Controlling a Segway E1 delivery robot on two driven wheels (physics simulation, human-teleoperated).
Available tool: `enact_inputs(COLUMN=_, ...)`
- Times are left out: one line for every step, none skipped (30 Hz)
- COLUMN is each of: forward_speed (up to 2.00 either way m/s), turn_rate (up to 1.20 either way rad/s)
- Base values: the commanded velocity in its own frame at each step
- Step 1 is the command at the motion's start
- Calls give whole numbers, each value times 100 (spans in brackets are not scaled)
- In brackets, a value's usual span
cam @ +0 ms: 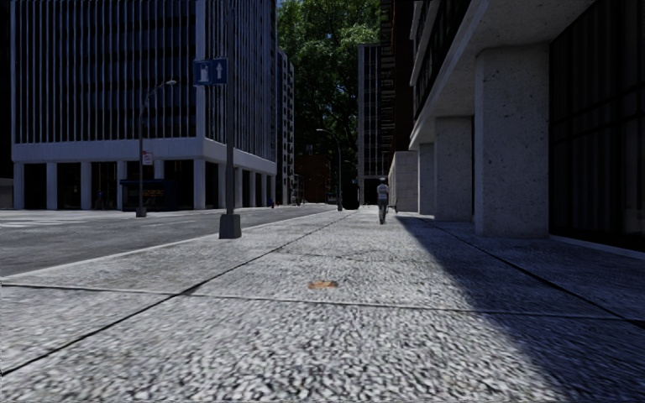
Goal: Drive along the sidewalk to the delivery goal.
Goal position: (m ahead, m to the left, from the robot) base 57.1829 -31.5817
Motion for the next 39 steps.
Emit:
enact_inputs(forward_speed=200, turn_rate=0)
enact_inputs(forward_speed=200, turn_rate=0)
enact_inputs(forward_speed=200, turn_rate=0)
enact_inputs(forward_speed=200, turn_rate=0)
enact_inputs(forward_speed=200, turn_rate=0)
enact_inputs(forward_speed=200, turn_rate=0)
enact_inputs(forward_speed=200, turn_rate=0)
enact_inputs(forward_speed=200, turn_rate=0)
enact_inputs(forward_speed=200, turn_rate=0)
enact_inputs(forward_speed=200, turn_rate=0)
enact_inputs(forward_speed=200, turn_rate=0)
enact_inputs(forward_speed=200, turn_rate=0)
enact_inputs(forward_speed=200, turn_rate=0)
enact_inputs(forward_speed=200, turn_rate=0)
enact_inputs(forward_speed=200, turn_rate=0)
enact_inputs(forward_speed=200, turn_rate=0)
enact_inputs(forward_speed=200, turn_rate=0)
enact_inputs(forward_speed=200, turn_rate=0)
enact_inputs(forward_speed=200, turn_rate=0)
enact_inputs(forward_speed=200, turn_rate=0)
enact_inputs(forward_speed=200, turn_rate=0)
enact_inputs(forward_speed=200, turn_rate=0)
enact_inputs(forward_speed=200, turn_rate=0)
enact_inputs(forward_speed=200, turn_rate=0)
enact_inputs(forward_speed=200, turn_rate=0)
enact_inputs(forward_speed=200, turn_rate=0)
enact_inputs(forward_speed=200, turn_rate=0)
enact_inputs(forward_speed=200, turn_rate=0)
enact_inputs(forward_speed=200, turn_rate=0)
enact_inputs(forward_speed=200, turn_rate=0)
enact_inputs(forward_speed=200, turn_rate=0)
enact_inputs(forward_speed=200, turn_rate=0)
enact_inputs(forward_speed=200, turn_rate=0)
enact_inputs(forward_speed=200, turn_rate=0)
enact_inputs(forward_speed=200, turn_rate=0)
enact_inputs(forward_speed=200, turn_rate=0)
enact_inputs(forward_speed=200, turn_rate=0)
enact_inputs(forward_speed=200, turn_rate=0)
enact_inputs(forward_speed=200, turn_rate=0)
